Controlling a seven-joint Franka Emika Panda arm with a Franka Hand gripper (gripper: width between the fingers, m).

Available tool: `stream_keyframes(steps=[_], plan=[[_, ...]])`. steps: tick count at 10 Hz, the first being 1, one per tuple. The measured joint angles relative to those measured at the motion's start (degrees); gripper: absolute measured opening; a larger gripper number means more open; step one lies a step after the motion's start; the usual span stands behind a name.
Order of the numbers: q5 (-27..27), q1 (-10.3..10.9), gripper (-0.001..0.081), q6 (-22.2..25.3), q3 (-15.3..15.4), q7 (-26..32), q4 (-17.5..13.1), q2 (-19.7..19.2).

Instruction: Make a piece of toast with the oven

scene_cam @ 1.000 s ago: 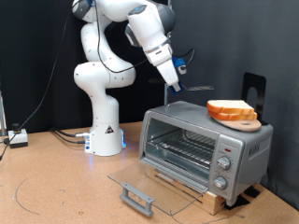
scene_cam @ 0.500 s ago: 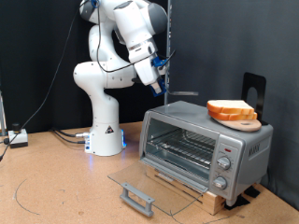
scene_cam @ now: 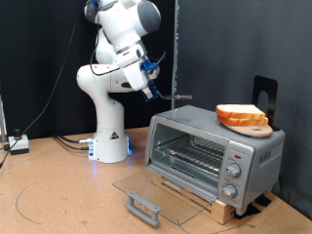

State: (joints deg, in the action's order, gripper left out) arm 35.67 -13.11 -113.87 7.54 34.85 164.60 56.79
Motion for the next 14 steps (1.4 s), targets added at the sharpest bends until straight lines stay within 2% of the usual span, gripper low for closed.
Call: stream_keyframes(steps=[2,5,7,10,14], plan=[[-1.7,0.0,0.0422,0.0,0.9,0.4,-1.4,-0.9],[-8.0,-0.8,0.0422,4.3,2.2,-0.9,-4.6,-3.9],[-10.4,-1.1,0.0422,5.5,3.1,-1.4,-5.7,-6.7],[-9.7,-1.0,0.0422,2.9,5.0,-1.4,-5.6,-9.6],[-4.5,-0.1,0.0422,-2.9,9.2,-1.4,-5.6,-13.2]])
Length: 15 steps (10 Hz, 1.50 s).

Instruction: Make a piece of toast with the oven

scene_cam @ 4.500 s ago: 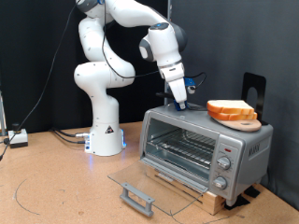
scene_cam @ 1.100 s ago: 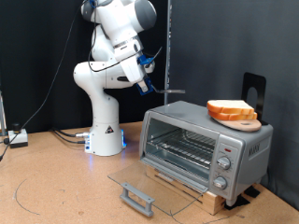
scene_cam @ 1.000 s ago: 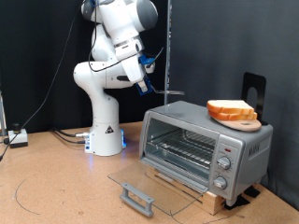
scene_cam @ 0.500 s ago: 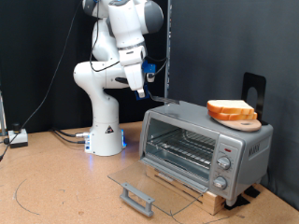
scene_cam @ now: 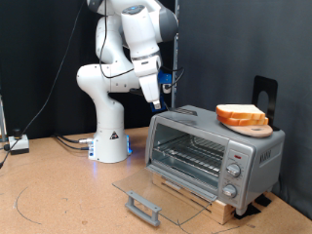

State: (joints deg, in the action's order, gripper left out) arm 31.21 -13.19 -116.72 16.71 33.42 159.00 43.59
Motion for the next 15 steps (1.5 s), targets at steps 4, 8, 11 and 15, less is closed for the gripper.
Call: stream_keyframes(steps=[4,8,11,15], plan=[[4.2,0.2,0.0422,-4.0,3.4,-0.2,-0.8,-2.5],[6.5,0.4,0.0422,-4.3,4.5,-0.2,-2.7,-3.2],[6.8,0.4,0.0422,-3.9,5.3,-0.2,-3.2,-3.2],[6.3,0.2,0.0422,-1.0,5.0,-0.2,-2.8,-2.6]])
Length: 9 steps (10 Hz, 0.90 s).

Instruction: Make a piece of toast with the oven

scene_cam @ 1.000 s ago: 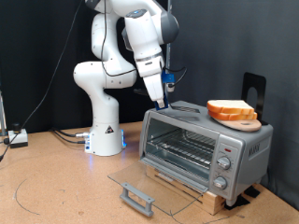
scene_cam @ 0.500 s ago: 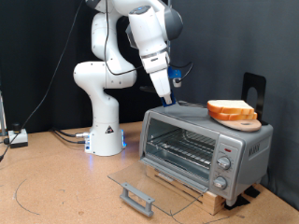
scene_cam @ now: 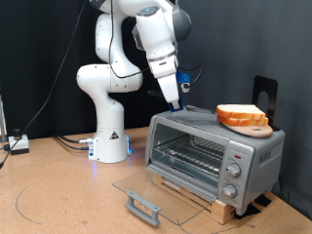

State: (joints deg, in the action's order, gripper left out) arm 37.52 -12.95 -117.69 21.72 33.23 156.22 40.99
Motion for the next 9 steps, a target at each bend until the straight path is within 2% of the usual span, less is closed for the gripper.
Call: stream_keyframes(steps=[2,5,9], plan=[[0.0,-0.1,0.0422,-0.4,0.1,0.0,0.4,0.2],[1.0,-0.1,0.0422,-4.7,1.6,-0.1,0.5,-0.2],[2.0,0.4,0.0422,-4.8,2.4,0.0,0.3,0.0]])
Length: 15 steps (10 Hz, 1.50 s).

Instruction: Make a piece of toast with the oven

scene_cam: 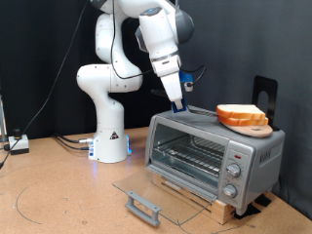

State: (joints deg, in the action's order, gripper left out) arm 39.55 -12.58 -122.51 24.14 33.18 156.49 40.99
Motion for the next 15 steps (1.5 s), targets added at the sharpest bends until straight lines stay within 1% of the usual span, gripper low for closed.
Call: stream_keyframes(steps=[3,7,8,11,13,15], plan=[[0.9,0.5,0.0422,0.0,0.0,0.0,-0.6,0.6],[1.4,0.6,0.0422,0.0,0.1,-0.1,-1.2,1.2],[2.0,0.6,0.0422,-0.2,0.5,-0.7,-1.3,1.1],[3.2,0.6,0.0422,-3.1,4.1,-4.1,-1.3,-1.0],[4.4,0.6,0.0422,-6.2,6.0,-4.9,-1.7,-3.2],[5.5,0.6,0.0422,-8.8,7.4,-5.1,-2.5,-5.5]])
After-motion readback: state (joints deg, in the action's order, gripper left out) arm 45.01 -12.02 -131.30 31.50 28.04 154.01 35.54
